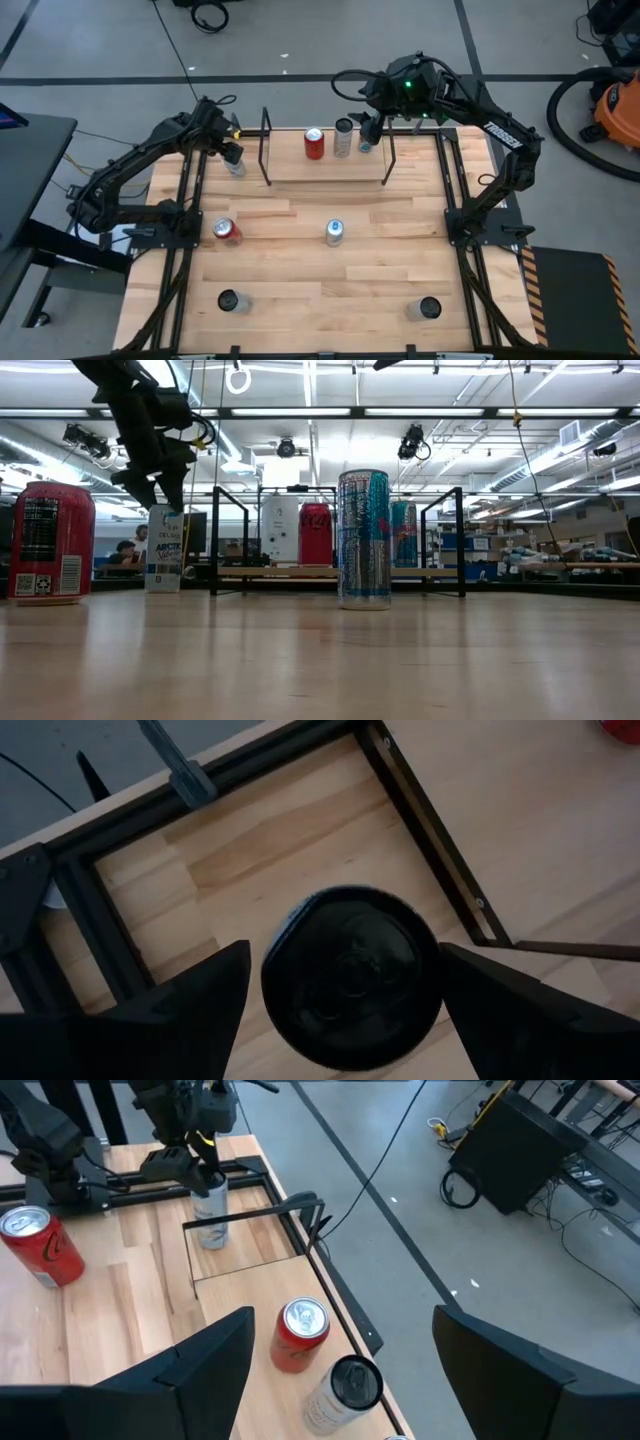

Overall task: Place canned beverage on shelf
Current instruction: Put the top white-blue soda can on the shelf

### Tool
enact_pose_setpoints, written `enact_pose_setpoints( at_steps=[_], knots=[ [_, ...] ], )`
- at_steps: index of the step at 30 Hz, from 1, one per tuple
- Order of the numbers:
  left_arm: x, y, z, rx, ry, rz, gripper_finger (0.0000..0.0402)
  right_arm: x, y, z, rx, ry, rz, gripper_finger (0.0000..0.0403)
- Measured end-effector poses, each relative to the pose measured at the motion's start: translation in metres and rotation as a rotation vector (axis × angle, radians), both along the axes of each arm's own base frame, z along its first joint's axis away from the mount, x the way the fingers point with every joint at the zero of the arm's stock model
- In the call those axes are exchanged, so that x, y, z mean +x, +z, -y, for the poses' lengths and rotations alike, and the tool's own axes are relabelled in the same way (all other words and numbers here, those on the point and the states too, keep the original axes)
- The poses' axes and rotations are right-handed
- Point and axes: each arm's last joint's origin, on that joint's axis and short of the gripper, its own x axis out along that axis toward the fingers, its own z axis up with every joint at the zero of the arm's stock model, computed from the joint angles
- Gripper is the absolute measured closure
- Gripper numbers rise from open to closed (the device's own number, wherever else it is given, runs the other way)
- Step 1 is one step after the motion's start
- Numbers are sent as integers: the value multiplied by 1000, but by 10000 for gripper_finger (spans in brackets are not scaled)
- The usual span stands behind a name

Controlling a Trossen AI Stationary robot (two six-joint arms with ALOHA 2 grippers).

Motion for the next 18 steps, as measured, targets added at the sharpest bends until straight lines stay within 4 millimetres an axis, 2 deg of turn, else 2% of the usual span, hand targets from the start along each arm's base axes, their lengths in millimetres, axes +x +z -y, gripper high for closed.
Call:
enact_pose_setpoints(
  at_steps=[9,18],
  knots=[
    [0,-1,0,-12,7,-3,102,0,0,0,-11,7,-7,89],
    [11,-18,-11,-74,-4,-53,122,0,0,0,-18,12,-11,89]
  ],
)
